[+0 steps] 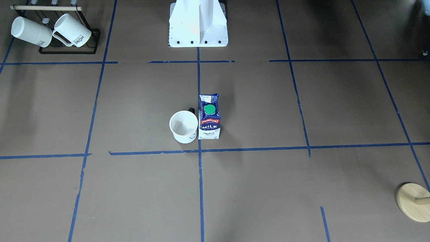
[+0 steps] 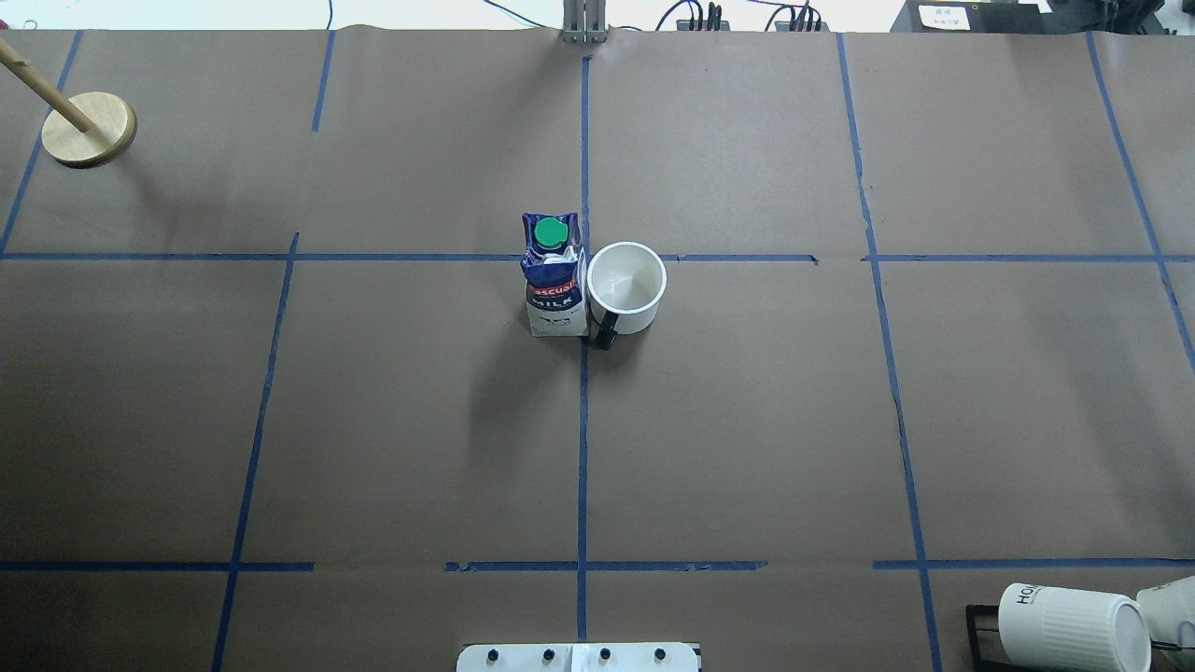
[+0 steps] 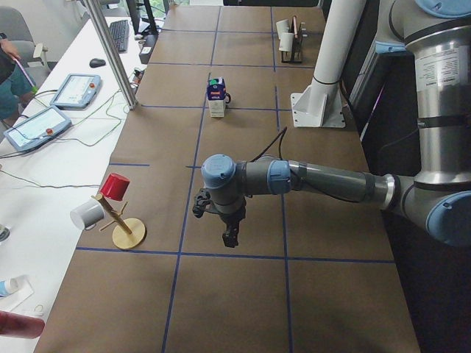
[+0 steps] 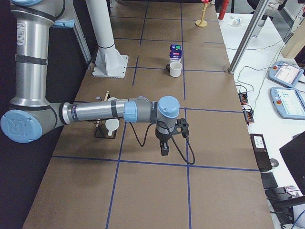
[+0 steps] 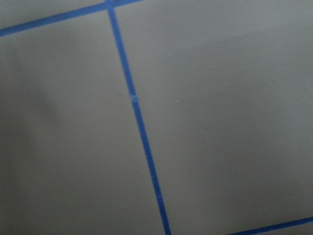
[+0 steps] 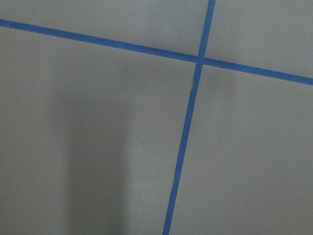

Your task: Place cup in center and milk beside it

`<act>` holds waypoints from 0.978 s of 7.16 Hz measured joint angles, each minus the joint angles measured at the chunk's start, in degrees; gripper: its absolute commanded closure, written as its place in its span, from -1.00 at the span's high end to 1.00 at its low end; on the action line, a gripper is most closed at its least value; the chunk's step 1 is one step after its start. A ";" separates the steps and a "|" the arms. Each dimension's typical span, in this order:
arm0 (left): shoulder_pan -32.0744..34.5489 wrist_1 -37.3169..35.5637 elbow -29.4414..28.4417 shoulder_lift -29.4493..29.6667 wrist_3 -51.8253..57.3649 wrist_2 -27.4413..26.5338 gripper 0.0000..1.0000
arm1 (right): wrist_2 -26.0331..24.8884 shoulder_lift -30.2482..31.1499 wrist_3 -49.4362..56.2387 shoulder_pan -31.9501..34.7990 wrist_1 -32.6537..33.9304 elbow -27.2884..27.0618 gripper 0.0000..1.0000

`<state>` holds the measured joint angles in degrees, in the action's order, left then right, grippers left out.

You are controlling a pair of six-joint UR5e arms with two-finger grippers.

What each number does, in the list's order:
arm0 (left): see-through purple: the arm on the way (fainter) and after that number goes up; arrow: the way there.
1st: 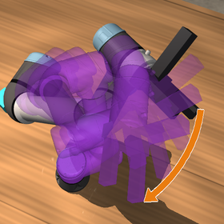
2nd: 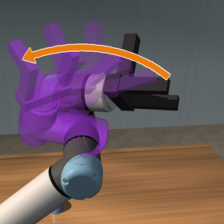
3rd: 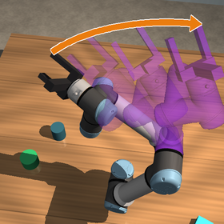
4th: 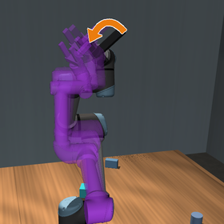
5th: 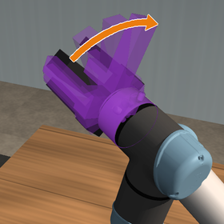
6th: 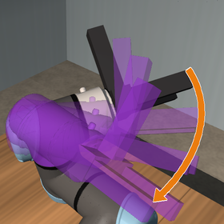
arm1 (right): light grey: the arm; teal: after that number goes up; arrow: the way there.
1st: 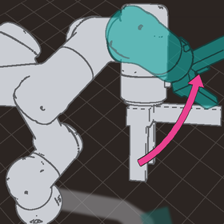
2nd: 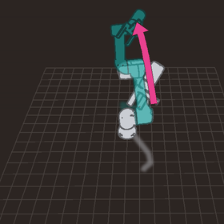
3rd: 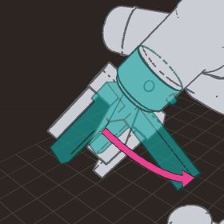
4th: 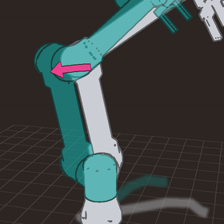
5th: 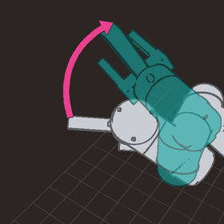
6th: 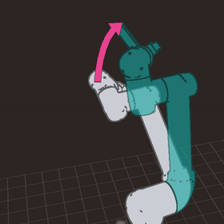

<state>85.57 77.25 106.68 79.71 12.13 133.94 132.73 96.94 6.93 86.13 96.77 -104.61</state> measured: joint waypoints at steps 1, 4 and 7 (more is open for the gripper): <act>0.67 1.37 -1.60 -0.12 0.08 -0.01 1.00 | 0.04 0.00 -0.01 0.00 0.00 0.01 0.99; 1.14 3.47 -3.71 0.87 -0.19 0.01 1.00 | 0.00 0.02 0.00 0.00 0.00 0.02 0.99; 1.10 3.94 -5.56 1.46 -0.35 -0.29 1.00 | 0.06 0.05 0.01 0.00 0.00 0.02 0.99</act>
<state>86.67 81.19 101.12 81.17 11.78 133.65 132.79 96.99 6.94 86.13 96.77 -104.59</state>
